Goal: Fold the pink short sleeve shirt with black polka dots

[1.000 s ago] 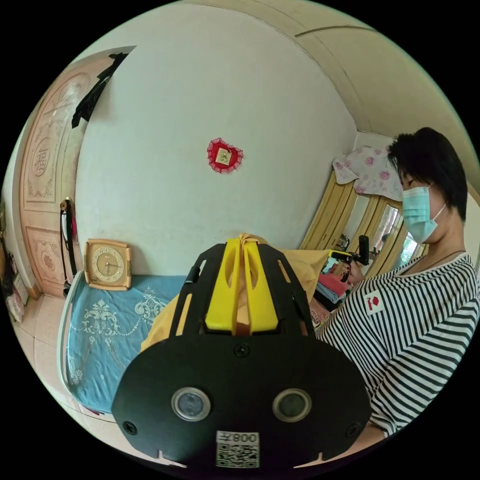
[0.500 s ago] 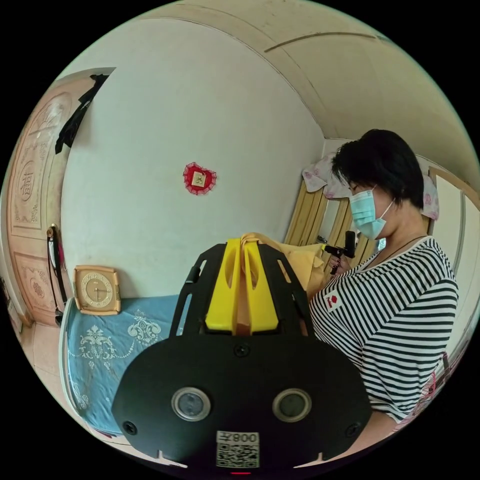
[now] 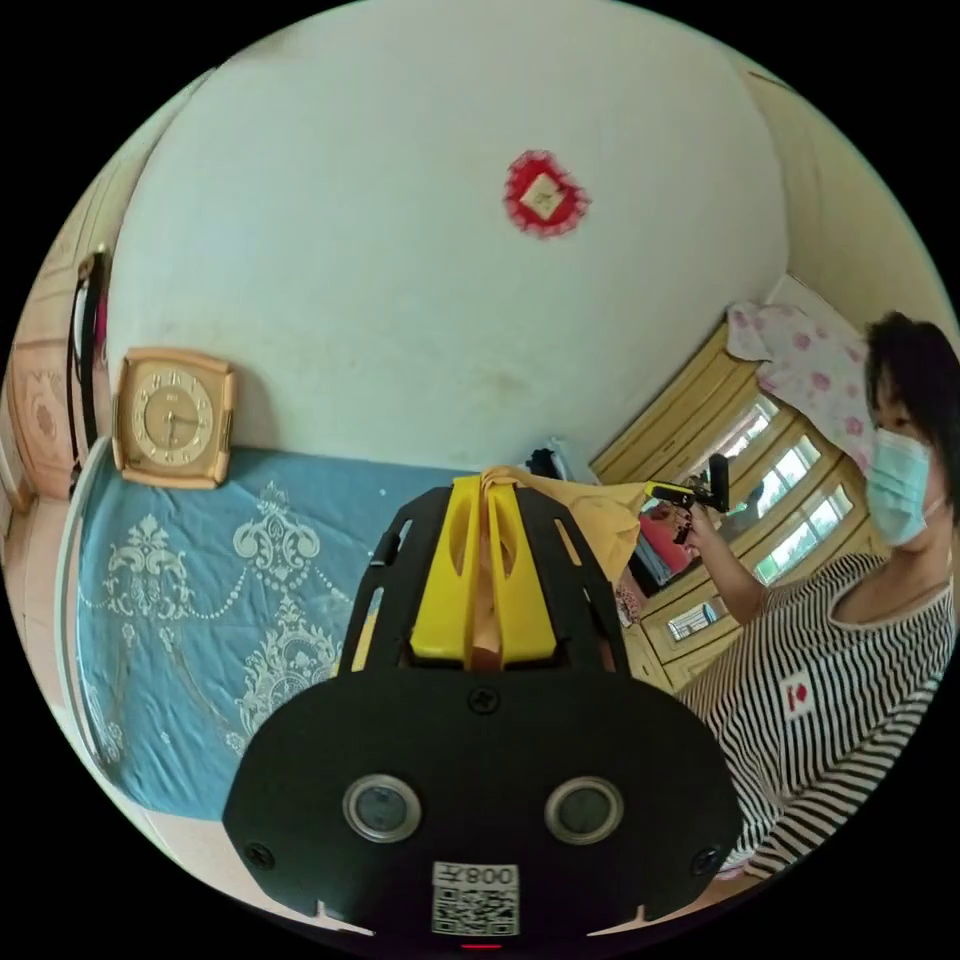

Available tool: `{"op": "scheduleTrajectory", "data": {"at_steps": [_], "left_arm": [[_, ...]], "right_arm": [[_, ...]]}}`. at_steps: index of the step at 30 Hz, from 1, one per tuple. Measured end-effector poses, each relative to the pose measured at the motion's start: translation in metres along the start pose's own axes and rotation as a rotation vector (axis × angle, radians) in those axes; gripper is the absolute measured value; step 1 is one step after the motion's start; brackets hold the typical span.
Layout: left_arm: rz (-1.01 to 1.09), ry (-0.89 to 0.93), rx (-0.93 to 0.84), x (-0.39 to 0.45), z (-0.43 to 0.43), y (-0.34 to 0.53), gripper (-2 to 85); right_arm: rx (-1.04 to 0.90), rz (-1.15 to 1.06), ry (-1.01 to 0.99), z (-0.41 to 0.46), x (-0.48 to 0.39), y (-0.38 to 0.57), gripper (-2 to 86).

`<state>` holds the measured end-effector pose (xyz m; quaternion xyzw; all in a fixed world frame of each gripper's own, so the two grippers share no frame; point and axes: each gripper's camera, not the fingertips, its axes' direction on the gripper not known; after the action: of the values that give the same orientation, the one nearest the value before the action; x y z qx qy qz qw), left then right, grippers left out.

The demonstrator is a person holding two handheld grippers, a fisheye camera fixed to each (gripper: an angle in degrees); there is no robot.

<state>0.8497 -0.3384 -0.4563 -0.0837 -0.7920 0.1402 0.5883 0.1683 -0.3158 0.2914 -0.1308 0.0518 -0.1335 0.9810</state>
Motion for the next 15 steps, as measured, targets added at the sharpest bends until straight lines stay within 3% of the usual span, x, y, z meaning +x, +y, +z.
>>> {"op": "scheduleTrajectory", "data": {"at_steps": [10, 15], "left_arm": [[-0.305, -0.117, -0.098, -0.127, 0.273, 0.061, 4.7], [-0.388, -0.115, -0.058, -0.149, 0.327, 0.138, 7.7]], "right_arm": [[-0.240, 0.356, 0.077, 0.283, 0.060, -0.021, 0.4], [-0.357, 0.466, 0.158, 0.372, 0.052, 0.037, -0.1]]}}
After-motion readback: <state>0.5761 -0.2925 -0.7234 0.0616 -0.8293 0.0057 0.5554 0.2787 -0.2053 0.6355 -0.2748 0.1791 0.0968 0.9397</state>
